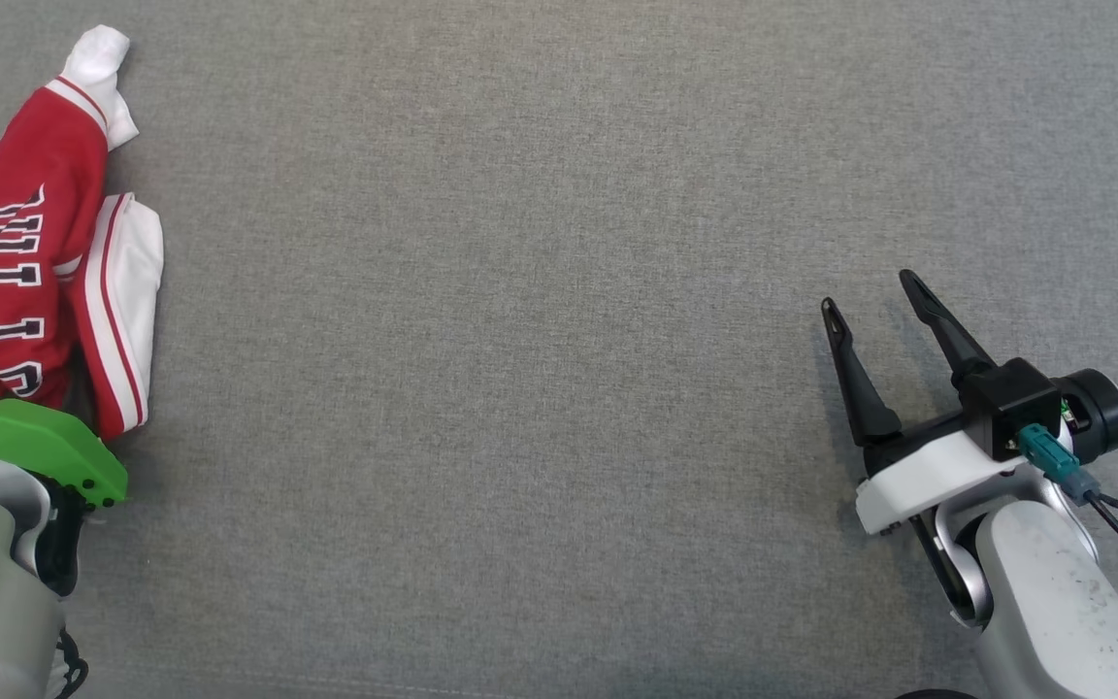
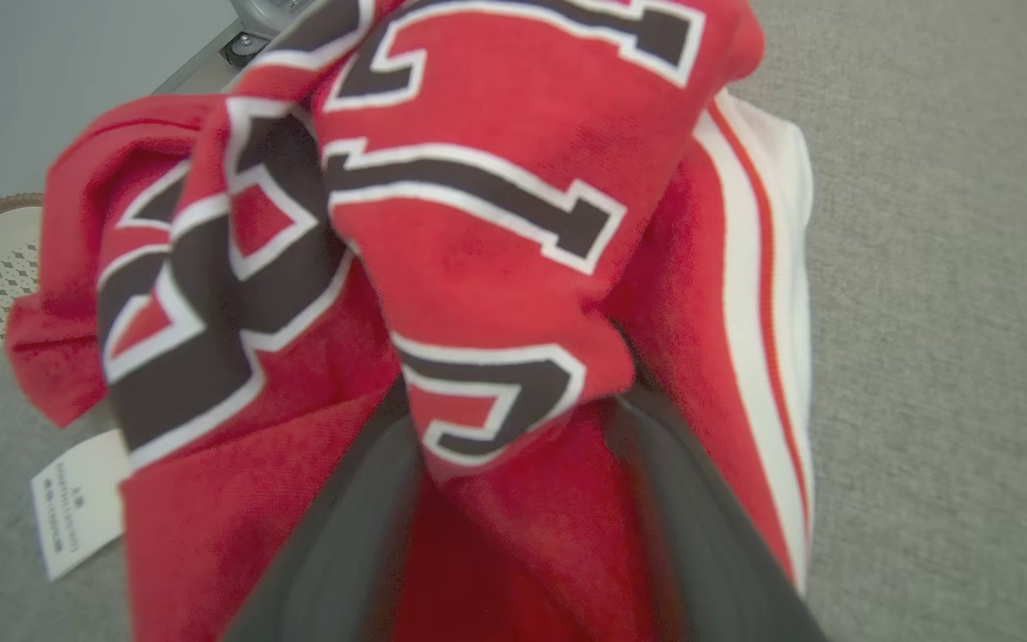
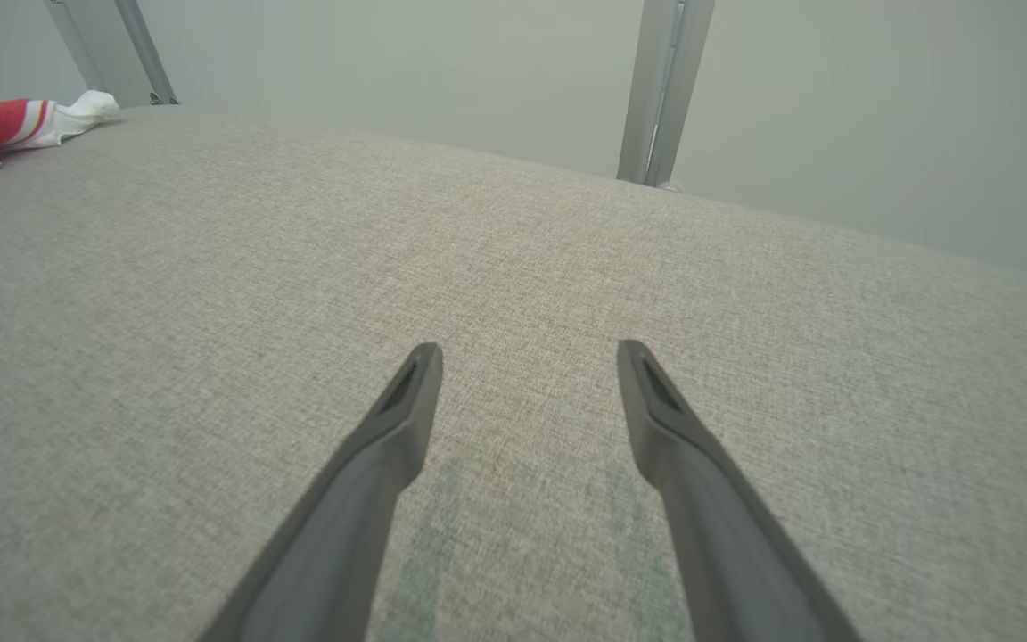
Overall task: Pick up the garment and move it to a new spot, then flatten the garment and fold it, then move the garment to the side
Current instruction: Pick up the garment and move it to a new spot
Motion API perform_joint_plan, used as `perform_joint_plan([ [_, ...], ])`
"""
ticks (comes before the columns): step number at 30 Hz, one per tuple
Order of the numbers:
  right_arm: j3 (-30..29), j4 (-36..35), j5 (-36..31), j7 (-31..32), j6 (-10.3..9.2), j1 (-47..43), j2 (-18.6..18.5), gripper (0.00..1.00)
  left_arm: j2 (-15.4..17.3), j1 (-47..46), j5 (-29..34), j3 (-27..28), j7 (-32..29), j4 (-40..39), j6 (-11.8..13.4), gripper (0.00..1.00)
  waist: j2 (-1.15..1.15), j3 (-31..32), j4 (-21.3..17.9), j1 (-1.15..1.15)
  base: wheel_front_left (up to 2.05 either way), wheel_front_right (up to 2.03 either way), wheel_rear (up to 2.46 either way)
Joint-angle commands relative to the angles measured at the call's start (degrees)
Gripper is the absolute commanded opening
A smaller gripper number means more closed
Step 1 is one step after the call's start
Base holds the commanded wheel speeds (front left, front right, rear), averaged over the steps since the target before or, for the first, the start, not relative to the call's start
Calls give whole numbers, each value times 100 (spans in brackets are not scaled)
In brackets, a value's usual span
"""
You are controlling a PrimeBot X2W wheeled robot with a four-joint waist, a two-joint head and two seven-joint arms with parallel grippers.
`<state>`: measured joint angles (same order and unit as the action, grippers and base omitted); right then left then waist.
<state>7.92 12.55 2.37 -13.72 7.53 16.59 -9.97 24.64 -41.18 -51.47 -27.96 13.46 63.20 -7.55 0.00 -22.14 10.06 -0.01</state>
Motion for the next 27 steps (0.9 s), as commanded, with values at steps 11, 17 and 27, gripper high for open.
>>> perform_joint_plan([
  [11, 5, 492, 269, -147, -8, -241, 430, 100, 130, 314, 267, -572, 175, -1112, 12, 0, 0, 822, -217, 1, 0, 0, 0],
  [17, -46, 524, 393, -150, -8, -396, 608, 100, -98, 564, 513, -783, 173, -2389, 11, 0, 0, 1188, -478, 1, 0, 0, 0],
  [27, -135, 477, 511, -149, -8, -407, 679, 100, -899, 420, 637, -1267, 175, -3219, 11, 0, 0, 1274, -1402, 1, 0, 0, 0],
])
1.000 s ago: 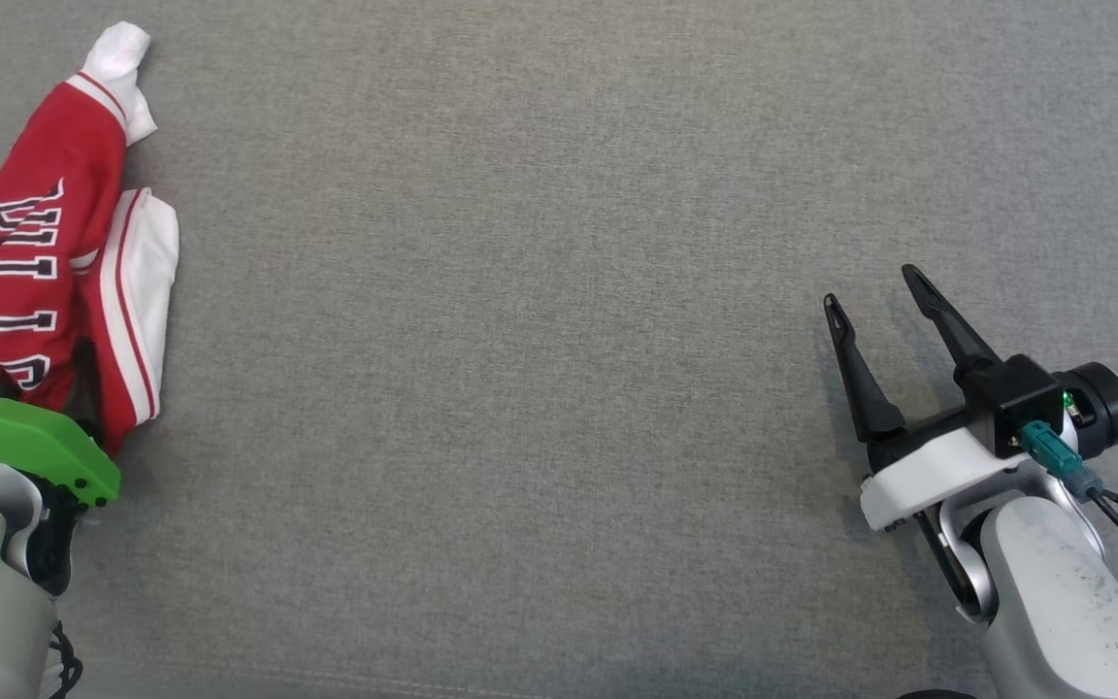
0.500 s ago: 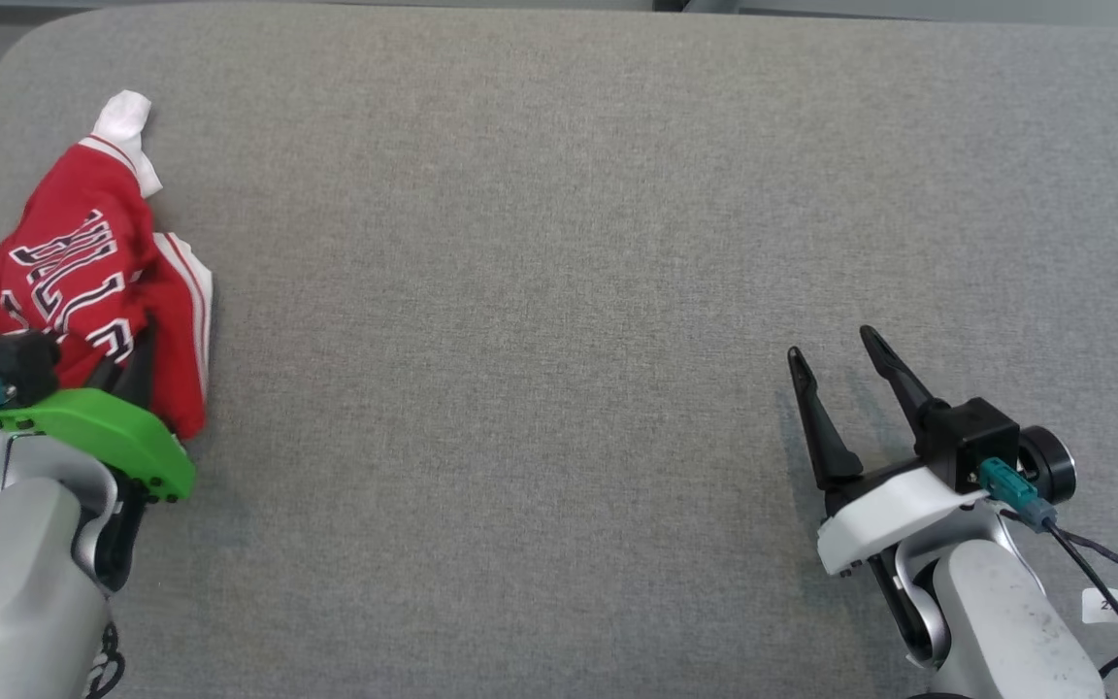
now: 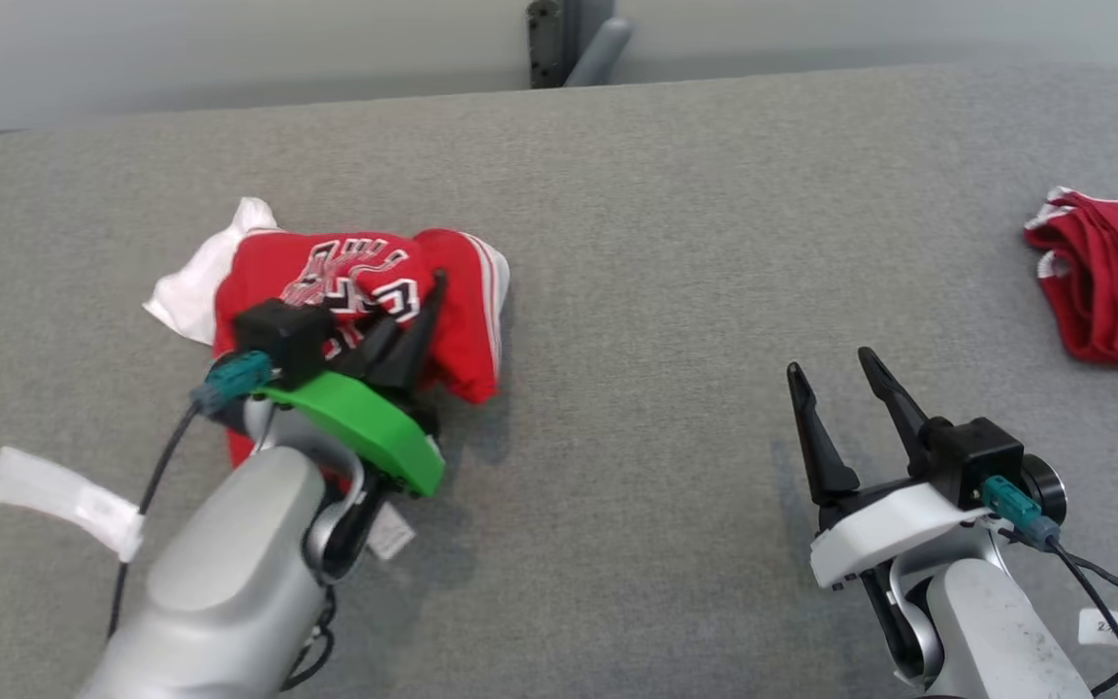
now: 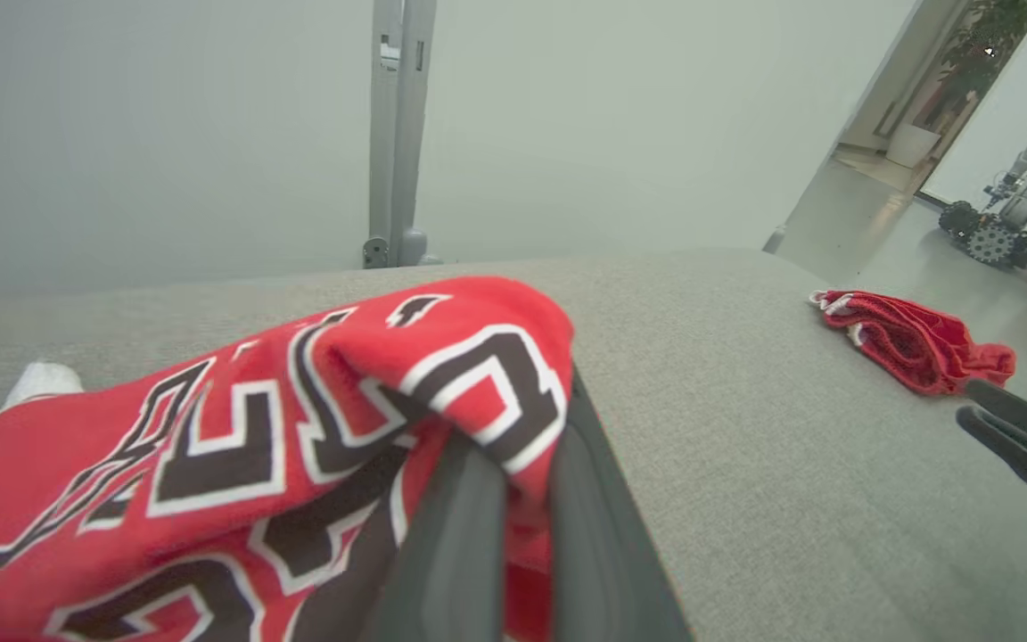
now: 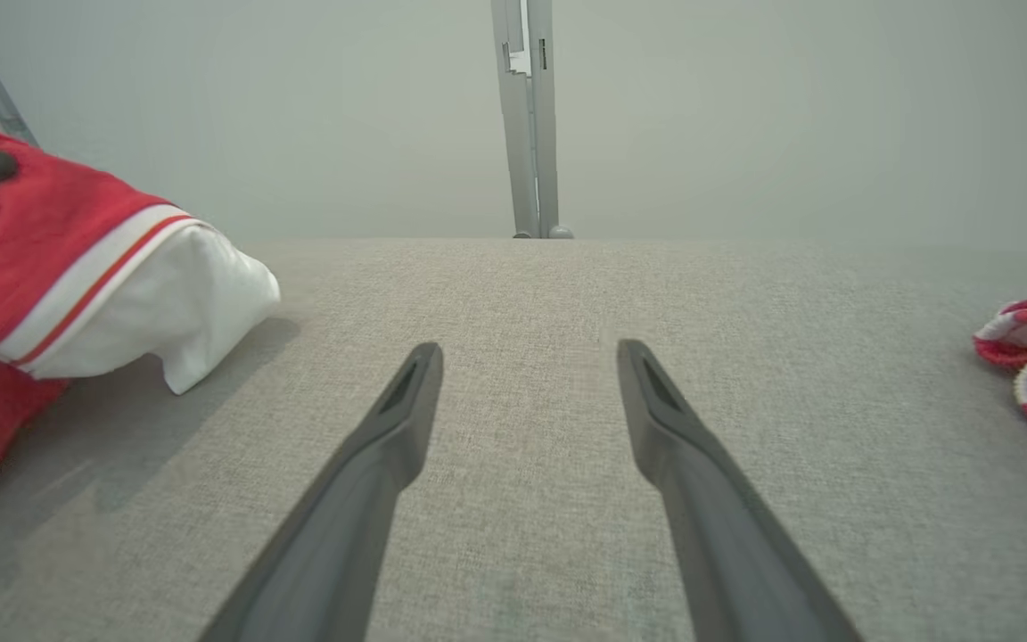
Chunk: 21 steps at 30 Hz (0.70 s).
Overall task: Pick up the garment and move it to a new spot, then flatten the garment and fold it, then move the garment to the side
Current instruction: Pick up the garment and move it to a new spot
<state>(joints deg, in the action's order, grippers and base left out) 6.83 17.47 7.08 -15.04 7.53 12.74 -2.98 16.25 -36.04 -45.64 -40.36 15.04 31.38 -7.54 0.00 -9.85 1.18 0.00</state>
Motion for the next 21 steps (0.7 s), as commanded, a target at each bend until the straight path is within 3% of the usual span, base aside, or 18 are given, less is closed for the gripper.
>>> perform_joint_plan([
  [1, -21, -23, 44, -17, -8, -22, -15, 100, -135, -155, 89, -125, 17, -52, 10, 0, 0, 25, -648, 0, 0, 0, 0],
  [7, -89, -66, 120, -17, -8, 9, 2, 100, -714, -587, 192, -700, 17, 20, 10, 0, 0, -137, -1300, 0, 0, 0, 0],
  [12, -10, -87, 256, -18, -8, 51, 2, 100, -951, -657, 273, -965, 17, 390, 10, 4, 0, -180, -1730, 0, 0, 0, 0],
  [13, -7, -93, 273, -18, -8, 47, 2, 100, -987, -620, 252, -991, 17, 442, 10, 40, 0, -172, -1781, 0, 0, 0, 0],
  [14, -8, -107, 290, -17, -8, 20, 3, 100, -1013, -550, 239, -1059, 18, 513, 10, 99, 0, -155, -1812, 0, 0, 0, 0],
  [21, -164, -107, 264, -18, -8, -167, 5, 100, -854, -35, 535, -539, 16, 583, 11, 100, 0, 126, -1644, 0, 0, 0, 0],
])
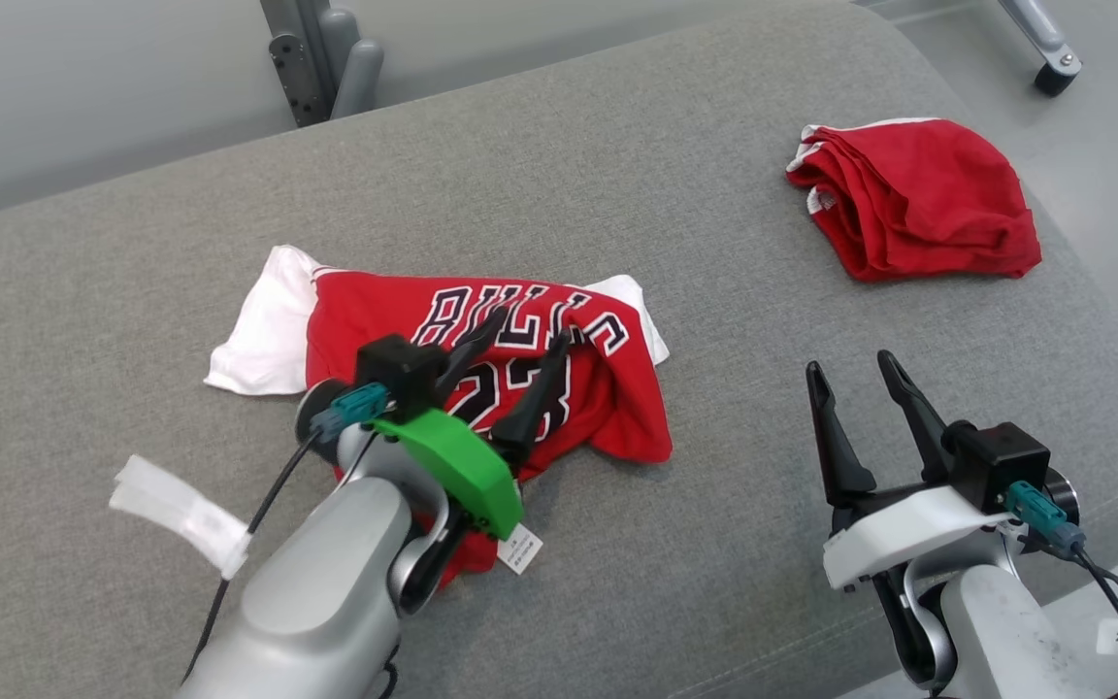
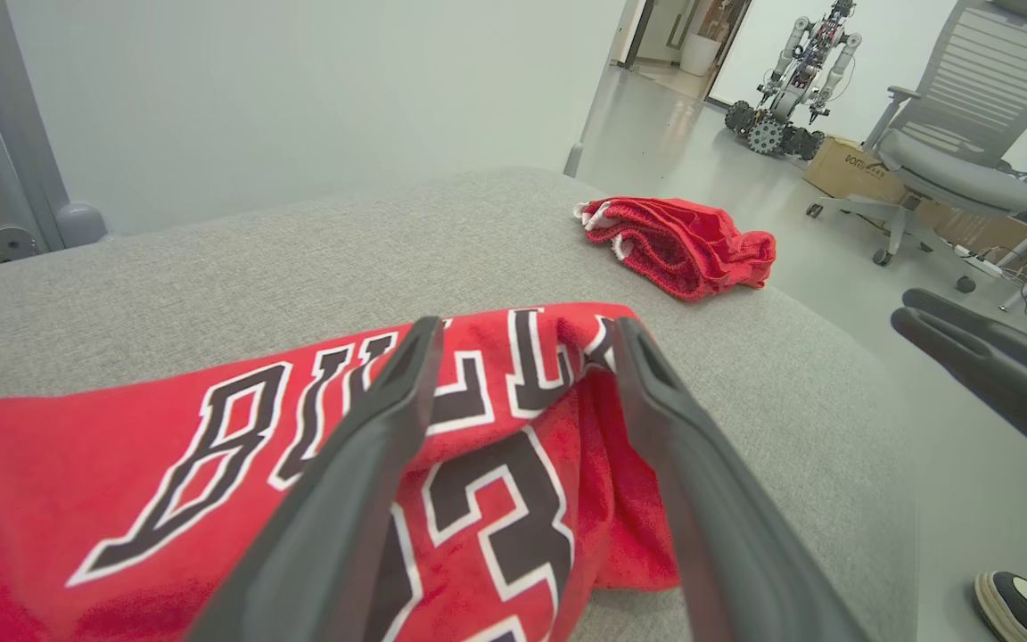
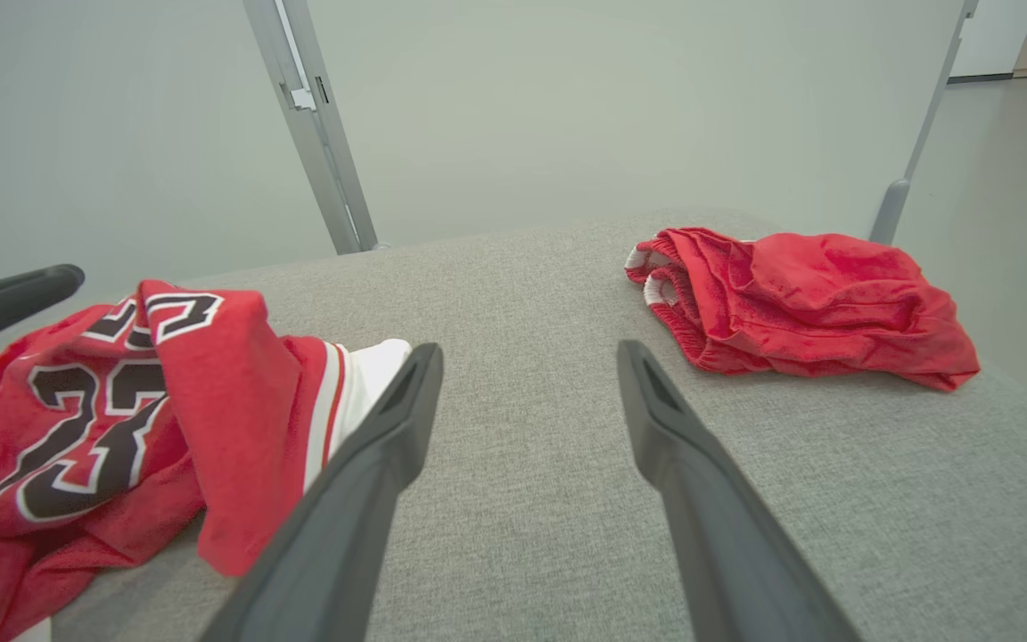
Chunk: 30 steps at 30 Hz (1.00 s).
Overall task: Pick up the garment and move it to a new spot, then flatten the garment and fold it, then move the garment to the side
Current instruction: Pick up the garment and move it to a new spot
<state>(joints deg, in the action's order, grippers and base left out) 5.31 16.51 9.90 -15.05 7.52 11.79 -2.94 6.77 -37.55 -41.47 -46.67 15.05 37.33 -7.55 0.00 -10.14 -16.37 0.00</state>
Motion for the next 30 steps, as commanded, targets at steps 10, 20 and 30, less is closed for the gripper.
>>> perform_joint_plan([
  [10, -84, 9, -92, -16, -7, -342, -5, 100, 261, 1721, 1258, 2172, 9, -662, 157, 100, 0, 652, 630, 0, 0, 0, 0],
  [20, -141, 23, -102, -16, -7, -610, -4, 100, -18, 3294, 2290, 3849, 9, -1598, 324, 100, 0, 967, 957, 0, 0, 0, 0],
  [30, -42, 158, -219, -16, -6, -832, -6, 100, -341, 4209, 2970, 4868, 9, -2302, 207, 100, 0, 1222, 1189, 0, 0, 0, 0],
])
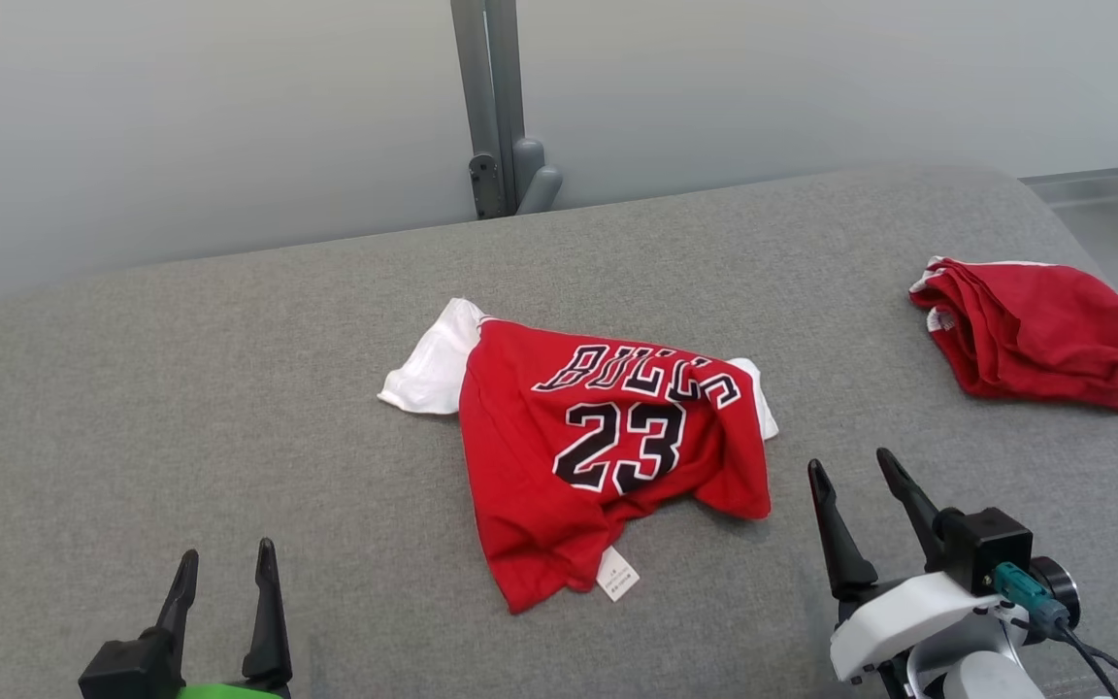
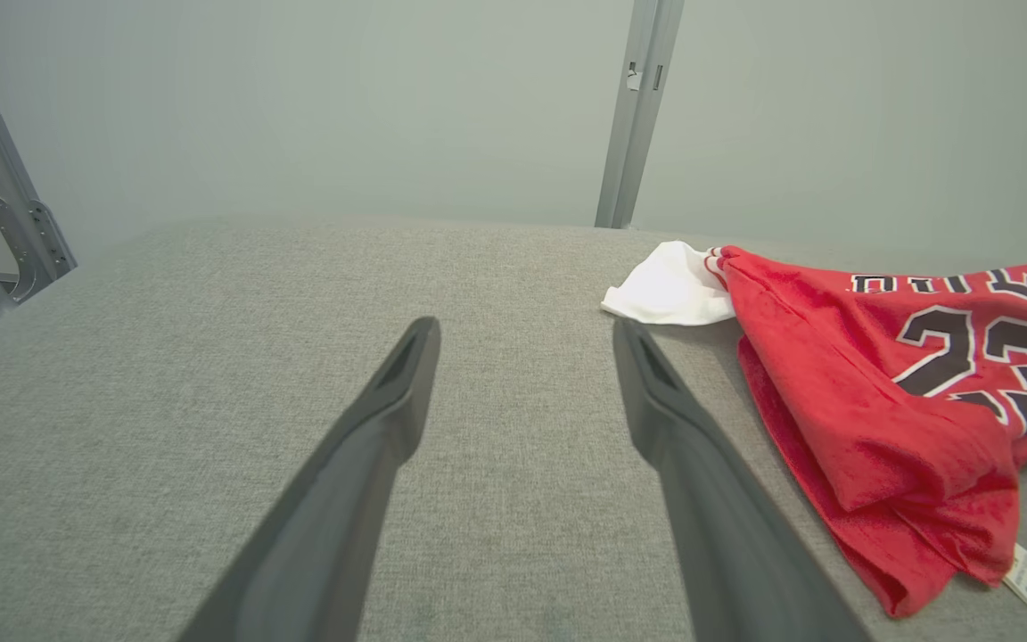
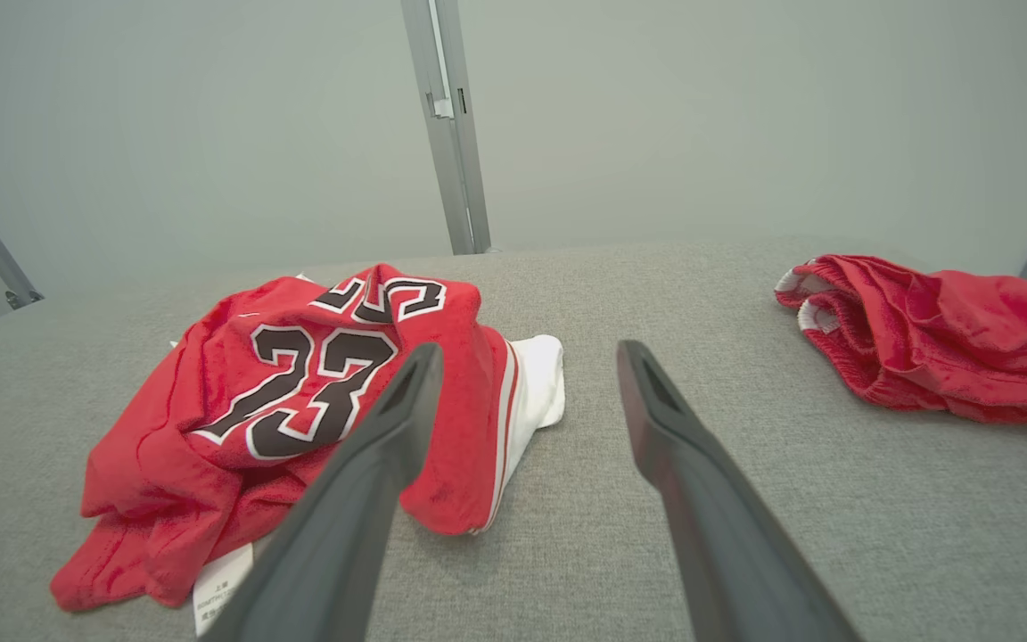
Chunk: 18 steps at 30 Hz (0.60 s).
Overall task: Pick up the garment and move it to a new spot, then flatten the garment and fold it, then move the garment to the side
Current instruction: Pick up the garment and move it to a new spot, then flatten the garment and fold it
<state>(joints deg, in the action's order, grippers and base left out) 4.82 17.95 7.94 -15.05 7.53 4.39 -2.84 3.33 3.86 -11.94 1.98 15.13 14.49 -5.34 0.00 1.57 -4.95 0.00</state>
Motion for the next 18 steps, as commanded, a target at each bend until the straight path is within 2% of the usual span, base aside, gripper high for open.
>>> perform_joint_plan([
  [1, 19, 30, -22, -16, -8, -105, -16, 100, -6, 117, 38, 42, 0, -38, -30, 100, 0, 70, 55, 0, 0, 0, 0],
  [8, 53, 75, 21, -16, -8, -221, -16, 100, -41, 344, -32, 37, 0, -94, -88, 100, 0, 158, 104, 0, 0, 0, 0],
  [18, 30, 69, -3, -16, -8, -178, -16, 100, -39, 334, -197, -254, 0, -96, -9, 100, 0, 105, 91, 0, 0, 0, 0],
])
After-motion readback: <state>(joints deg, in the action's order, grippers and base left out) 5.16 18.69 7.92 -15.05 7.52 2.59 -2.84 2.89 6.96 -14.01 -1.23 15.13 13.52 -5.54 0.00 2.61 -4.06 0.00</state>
